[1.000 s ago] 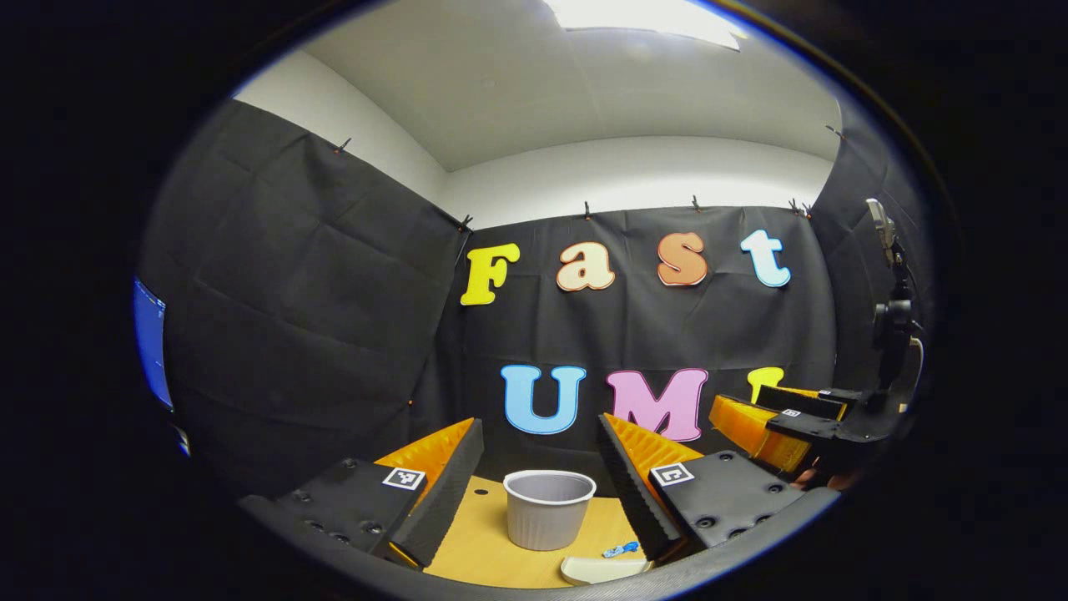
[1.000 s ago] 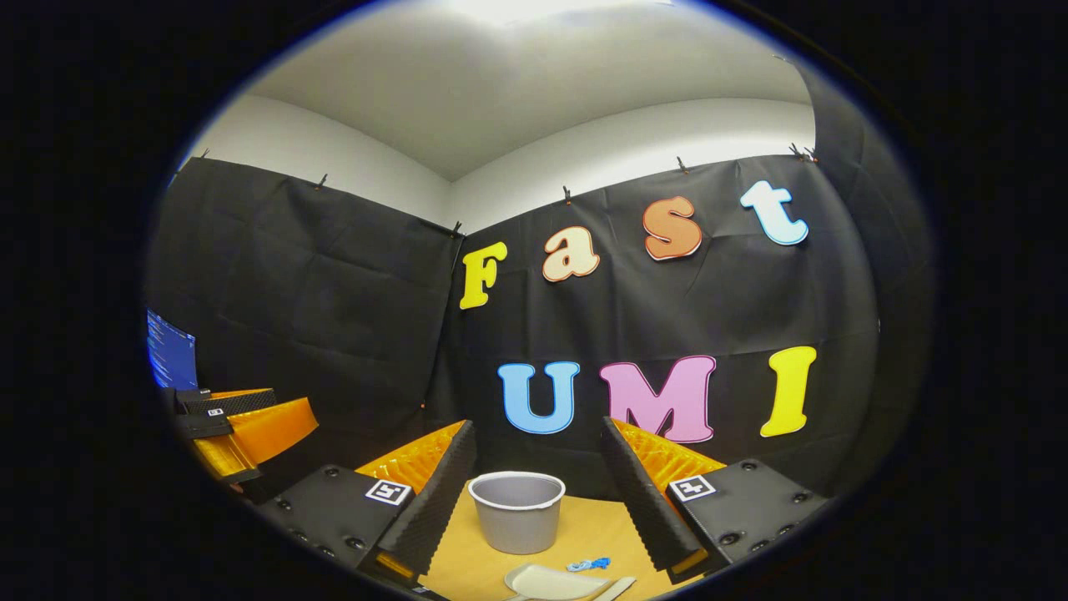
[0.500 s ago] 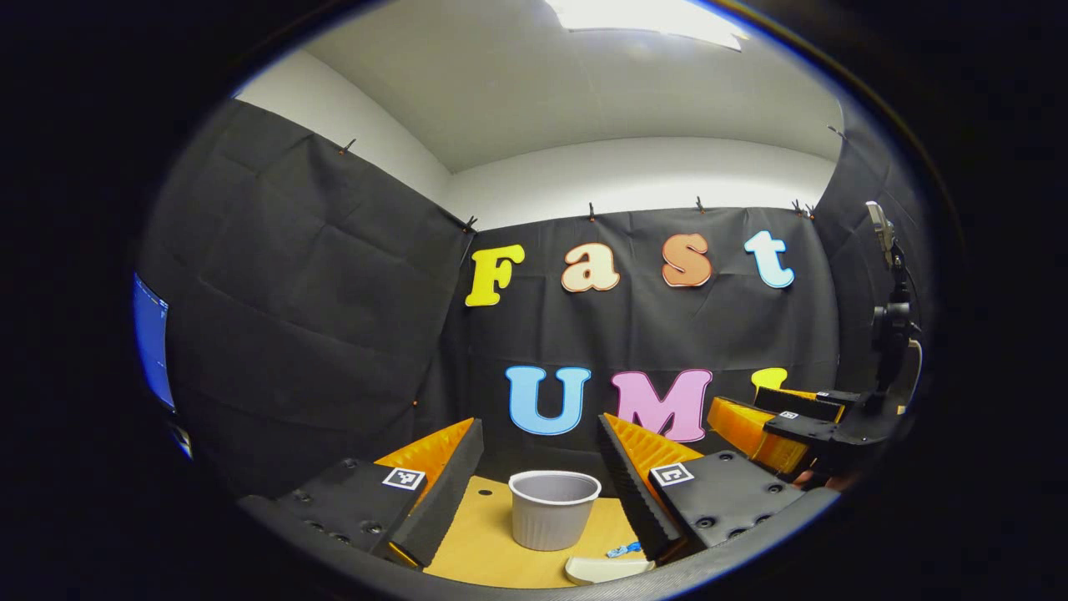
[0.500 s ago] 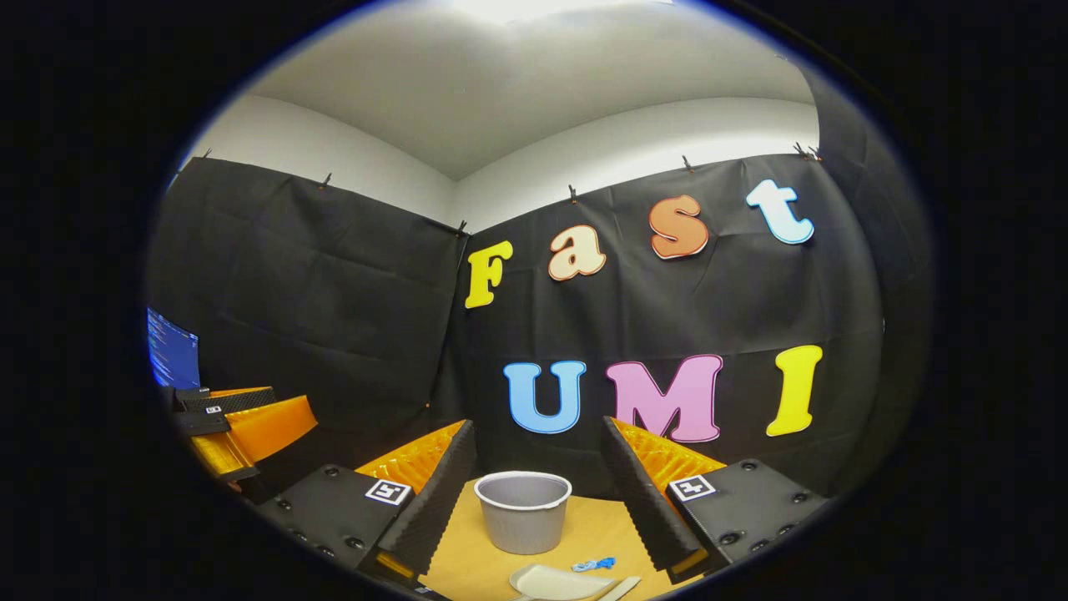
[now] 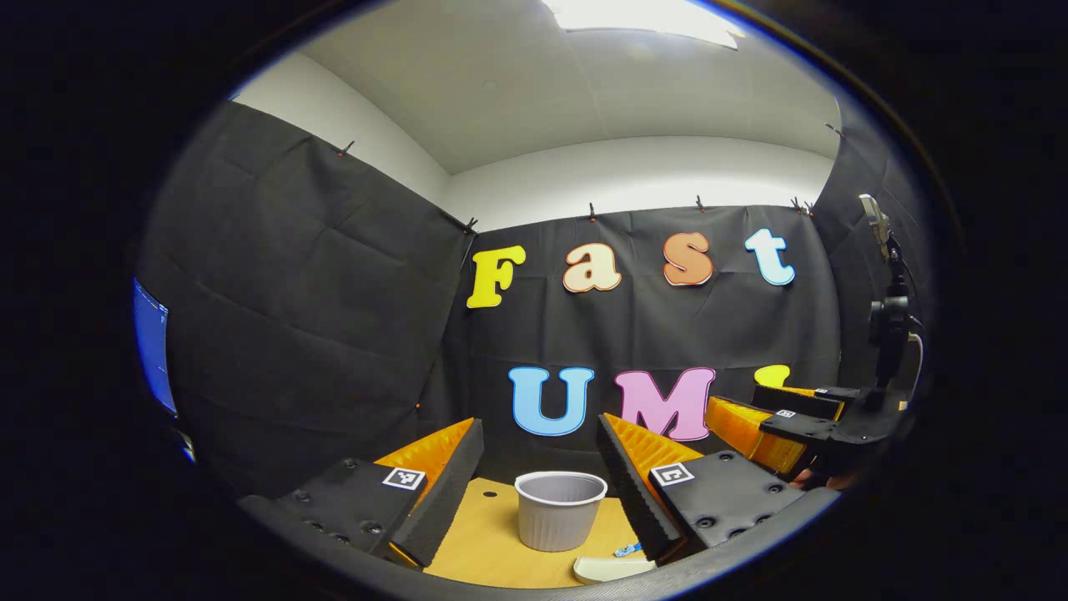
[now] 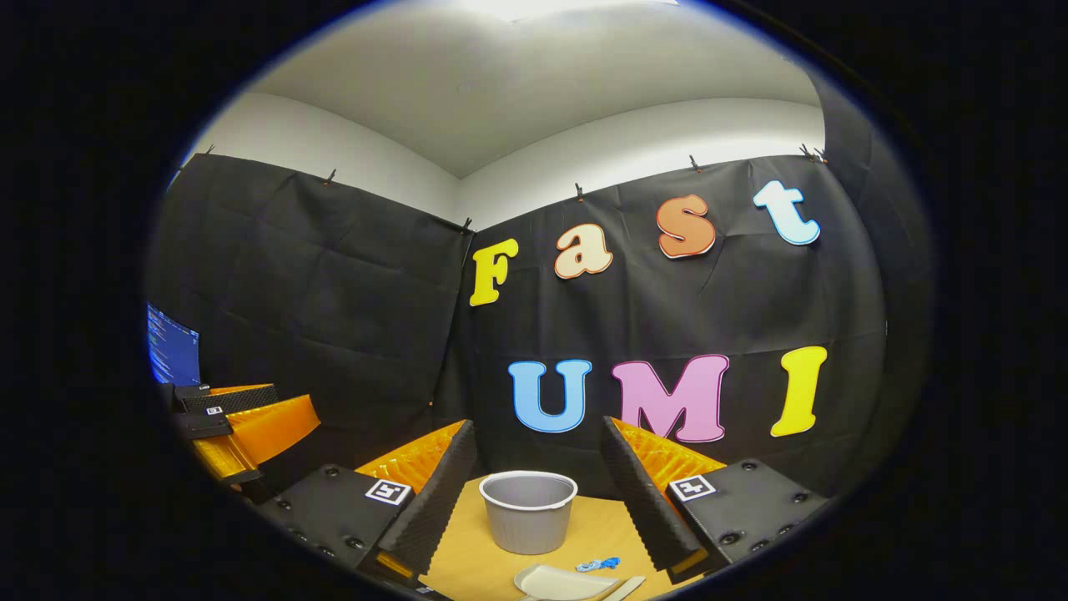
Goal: Pick up the small broom and dustpan from the desktop, sweep the trash into the dustpan with the broom, and then empty the trash into the garbage bin.
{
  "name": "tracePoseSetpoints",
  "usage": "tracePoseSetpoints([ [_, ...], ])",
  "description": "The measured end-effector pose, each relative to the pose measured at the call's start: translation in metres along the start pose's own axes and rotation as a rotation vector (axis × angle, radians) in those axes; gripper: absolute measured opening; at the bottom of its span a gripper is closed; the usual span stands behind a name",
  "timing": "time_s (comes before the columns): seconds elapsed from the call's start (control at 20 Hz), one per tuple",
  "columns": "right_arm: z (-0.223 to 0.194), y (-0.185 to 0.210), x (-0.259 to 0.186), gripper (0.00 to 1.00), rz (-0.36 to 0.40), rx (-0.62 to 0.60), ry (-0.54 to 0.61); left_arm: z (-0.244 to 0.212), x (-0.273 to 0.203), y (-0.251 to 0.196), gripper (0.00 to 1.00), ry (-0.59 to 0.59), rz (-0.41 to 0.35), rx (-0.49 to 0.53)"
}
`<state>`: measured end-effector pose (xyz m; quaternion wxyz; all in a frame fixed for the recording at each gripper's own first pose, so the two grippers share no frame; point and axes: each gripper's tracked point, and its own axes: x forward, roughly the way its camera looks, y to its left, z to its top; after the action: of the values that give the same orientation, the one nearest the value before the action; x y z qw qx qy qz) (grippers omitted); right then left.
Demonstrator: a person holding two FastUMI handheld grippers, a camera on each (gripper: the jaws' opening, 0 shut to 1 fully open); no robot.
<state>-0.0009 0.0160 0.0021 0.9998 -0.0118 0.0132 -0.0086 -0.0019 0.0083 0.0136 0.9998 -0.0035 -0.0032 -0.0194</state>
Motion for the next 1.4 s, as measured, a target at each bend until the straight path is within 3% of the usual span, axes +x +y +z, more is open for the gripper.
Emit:
tracePoseSetpoints([
  [0.55, -0.002, 0.015, 0.004, 0.95, -0.015, 0.004, 0.024, 0.001, 0.003, 0.012, 0.8, -0.004, -0.021, 0.0],
  [0.7, 0.004, 0.008, -0.006, 0.91, -0.047, -0.01, 0.012, 0.008, 0.005, 0.009, 0.83, -0.036, -0.059, -0.019],
  [0.75, 0.004, 0.003, -0.008, 0.96, -0.066, -0.02, 0.011, 0.006, 0.008, 0.01, 0.83, -0.032, -0.067, -0.015],
  [0.8, 0.003, -0.002, -0.01, 0.91, -0.082, -0.024, 0.015, 0.002, 0.01, 0.01, 0.8, -0.021, -0.078, -0.013],
  [0.85, 0.003, -0.004, -0.011, 0.96, -0.098, -0.023, 0.015, -0.001, 0.012, 0.009, 0.8, -0.013, -0.088, -0.02],
  [0.9, 0.003, -0.007, -0.014, 0.91, -0.115, -0.022, 0.015, -0.002, 0.015, 0.007, 0.81, -0.009, -0.1, -0.037],
  [0.95, 0.006, -0.011, -0.016, 0.91, -0.13, -0.023, 0.012, -0.003, 0.016, 0.003, 0.84, -0.005, -0.118, -0.056],
  [1.0, 0.007, -0.013, -0.017, 0.96, -0.145, -0.027, 0.011, -0.005, 0.017, 0.0, 0.81, 0.001, -0.134, -0.072],
  [1.1, 0.008, -0.015, -0.021, 0.91, -0.166, -0.032, 0.006, -0.009, 0.021, -0.002, 0.83, 0.01, -0.157, -0.078],
  [1.35, 0.005, -0.023, -0.026, 0.91, -0.21, -0.034, 0.011, -0.005, 0.03, -0.01, 0.8, 0.001, -0.203, -0.069],
  [1.4, 0.005, -0.024, -0.027, 0.96, -0.217, -0.034, 0.01, -0.007, 0.031, -0.012, 0.83, 0.003, -0.215, -0.072],
])
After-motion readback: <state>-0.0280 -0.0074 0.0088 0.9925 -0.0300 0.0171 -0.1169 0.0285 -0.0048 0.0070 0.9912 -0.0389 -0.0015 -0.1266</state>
